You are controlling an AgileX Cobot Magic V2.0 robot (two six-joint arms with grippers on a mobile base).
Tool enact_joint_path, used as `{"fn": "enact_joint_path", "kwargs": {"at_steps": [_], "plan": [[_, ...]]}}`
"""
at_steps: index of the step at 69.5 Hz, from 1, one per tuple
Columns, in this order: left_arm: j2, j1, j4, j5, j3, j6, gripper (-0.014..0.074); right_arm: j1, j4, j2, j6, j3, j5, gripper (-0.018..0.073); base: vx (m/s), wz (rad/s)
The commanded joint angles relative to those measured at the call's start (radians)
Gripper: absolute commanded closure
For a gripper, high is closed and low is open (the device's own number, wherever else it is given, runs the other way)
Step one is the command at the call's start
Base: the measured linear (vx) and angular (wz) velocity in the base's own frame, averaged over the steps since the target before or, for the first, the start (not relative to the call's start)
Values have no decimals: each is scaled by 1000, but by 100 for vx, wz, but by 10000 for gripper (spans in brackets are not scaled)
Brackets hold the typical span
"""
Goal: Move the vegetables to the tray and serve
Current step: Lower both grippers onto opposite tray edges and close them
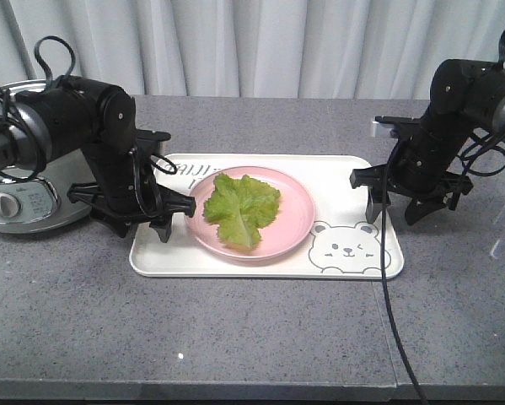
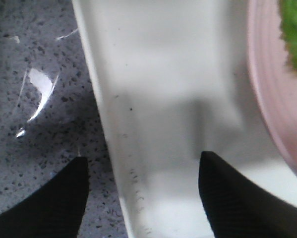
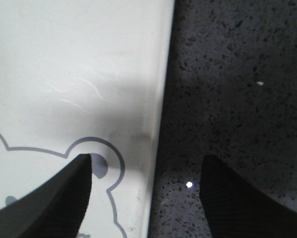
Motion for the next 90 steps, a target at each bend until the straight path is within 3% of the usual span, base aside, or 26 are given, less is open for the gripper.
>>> {"fn": "enact_joint_path", "kwargs": {"at_steps": [1,27,39,54,60,75,90], "plan": [[-41,1,-8,-9,-24,-5,125,-4,-2,-49,-13,-21,46,108,0,0],[-12,1,-20,2,-24,11,165,-4,6,-27,-21,-21,46,123,0,0],[-11,1,-84,0,-24,55,335,-4,35,-27,-56,-21,46,241,0,0],[-11,1,-98,3,-24,54,605,-4,121,-27,-119,-21,46,495,0,0],[-11,1,-115,2,-24,65,605,-4,143,-27,-130,-21,46,575,0,0],[-12,1,-181,-2,-25,129,603,-4,150,-27,-130,-21,46,569,0,0],[-12,1,-217,-5,-27,133,603,-4,151,-32,-134,-21,46,569,0,0]]}}
